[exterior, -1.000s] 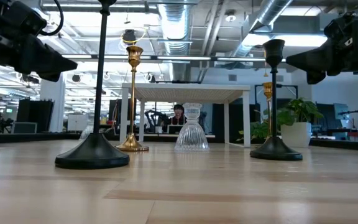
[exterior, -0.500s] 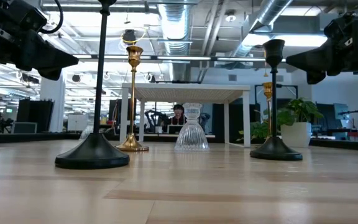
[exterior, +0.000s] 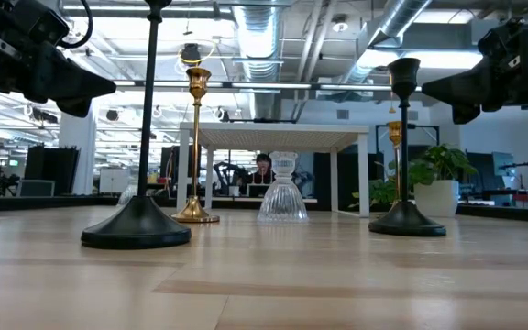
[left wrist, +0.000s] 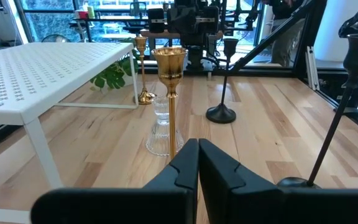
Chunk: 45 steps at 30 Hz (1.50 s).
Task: Pick & Place candle stick holders
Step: Put the top transparent candle holder on the shelf
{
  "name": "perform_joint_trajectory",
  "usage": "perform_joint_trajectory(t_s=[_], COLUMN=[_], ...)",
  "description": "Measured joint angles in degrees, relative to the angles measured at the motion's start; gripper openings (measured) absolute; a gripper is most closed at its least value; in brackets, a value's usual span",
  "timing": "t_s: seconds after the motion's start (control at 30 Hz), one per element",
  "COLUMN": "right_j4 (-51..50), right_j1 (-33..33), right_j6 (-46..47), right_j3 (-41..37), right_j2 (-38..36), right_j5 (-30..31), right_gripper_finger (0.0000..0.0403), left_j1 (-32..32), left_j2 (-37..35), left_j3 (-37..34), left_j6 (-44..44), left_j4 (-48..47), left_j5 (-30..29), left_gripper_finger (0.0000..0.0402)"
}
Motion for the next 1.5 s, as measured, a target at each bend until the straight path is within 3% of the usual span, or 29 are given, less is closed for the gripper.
perform_joint_trajectory(t_s=[1.5], right_j4=[0.0], right_j1=[0.0], right_j6=[0.0], right_j3=[0.01], right_j2=[0.0], right_j5=[0.0], right_gripper_finger=[0.0], left_j1=[0.0], left_j2=[0.0], left_j3=[0.0], left_j6=[0.13], left_j4=[1.33], left_j5=[0.0], left_gripper_finger=[0.0011])
